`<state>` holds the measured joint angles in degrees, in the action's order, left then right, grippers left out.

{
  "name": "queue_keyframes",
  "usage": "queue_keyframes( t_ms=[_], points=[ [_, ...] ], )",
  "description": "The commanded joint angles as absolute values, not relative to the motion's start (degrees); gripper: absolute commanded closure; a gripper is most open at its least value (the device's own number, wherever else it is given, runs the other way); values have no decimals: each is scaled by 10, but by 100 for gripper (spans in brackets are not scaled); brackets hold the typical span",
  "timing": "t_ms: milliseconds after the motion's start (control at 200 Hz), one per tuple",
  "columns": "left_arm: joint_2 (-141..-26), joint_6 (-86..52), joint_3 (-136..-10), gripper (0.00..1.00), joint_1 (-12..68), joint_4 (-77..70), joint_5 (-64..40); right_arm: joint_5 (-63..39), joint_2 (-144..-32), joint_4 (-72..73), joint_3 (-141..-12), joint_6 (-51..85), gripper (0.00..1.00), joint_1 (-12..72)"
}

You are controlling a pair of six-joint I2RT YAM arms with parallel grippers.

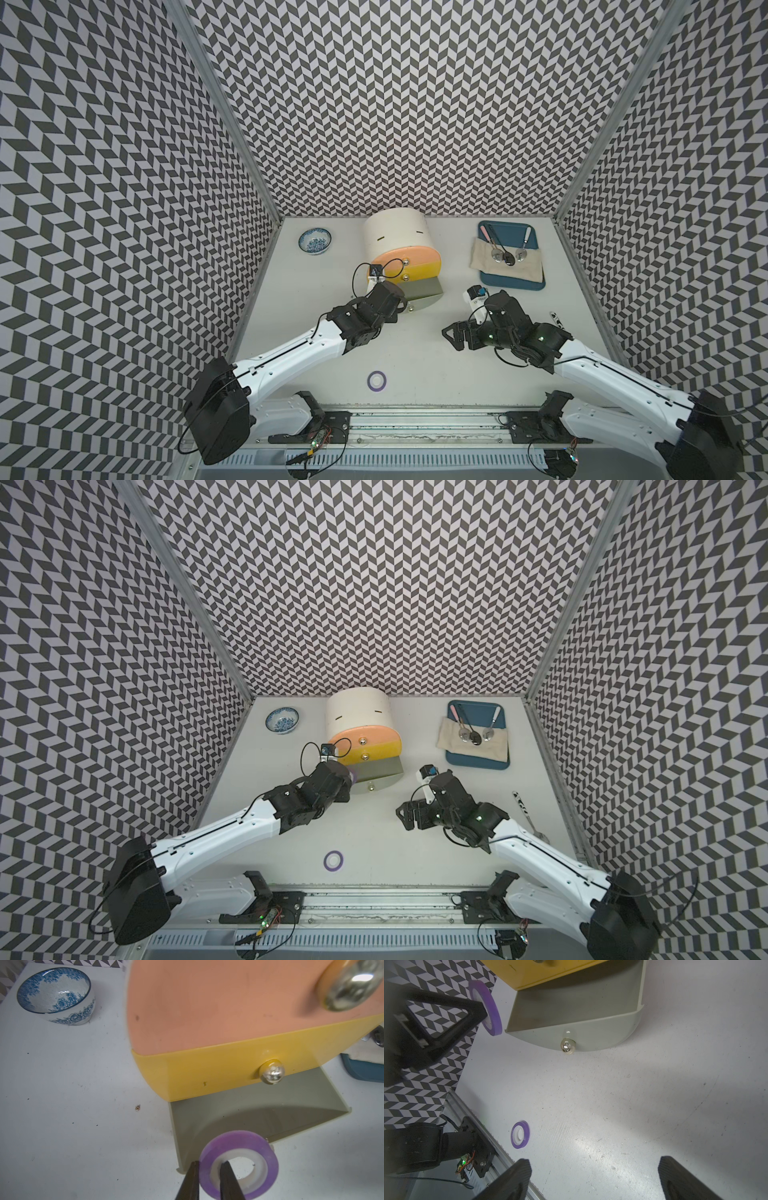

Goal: Place the transparent tape into the drawer according to color
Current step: Place the tape in the drawer.

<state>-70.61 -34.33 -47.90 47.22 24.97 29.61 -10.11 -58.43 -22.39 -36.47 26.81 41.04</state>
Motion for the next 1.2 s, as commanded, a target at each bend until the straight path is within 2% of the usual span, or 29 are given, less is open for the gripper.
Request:
queue_keyframes(
  t_ms=[0,265,901,1006,1082,1192],
  points=[
    [-683,-349,-459,100,470,200,340,-98,-576,-201,-364,273,0,407],
    [-676,-346,-436,100,469,162,368,-98,-580,-200,-364,274,0,407],
    [-740,-345,-425,100,469,112,385,-102,-572,-205,-361,281,0,406],
    [-744,-341,-425,86,469,110,387,-103,-571,-201,-358,283,0,406],
    [-747,-339,-426,72,469,107,387,-104,-572,-200,-358,284,0,406],
    [-751,-339,-426,59,469,108,387,-104,-571,-201,-359,284,0,406]
  ],
)
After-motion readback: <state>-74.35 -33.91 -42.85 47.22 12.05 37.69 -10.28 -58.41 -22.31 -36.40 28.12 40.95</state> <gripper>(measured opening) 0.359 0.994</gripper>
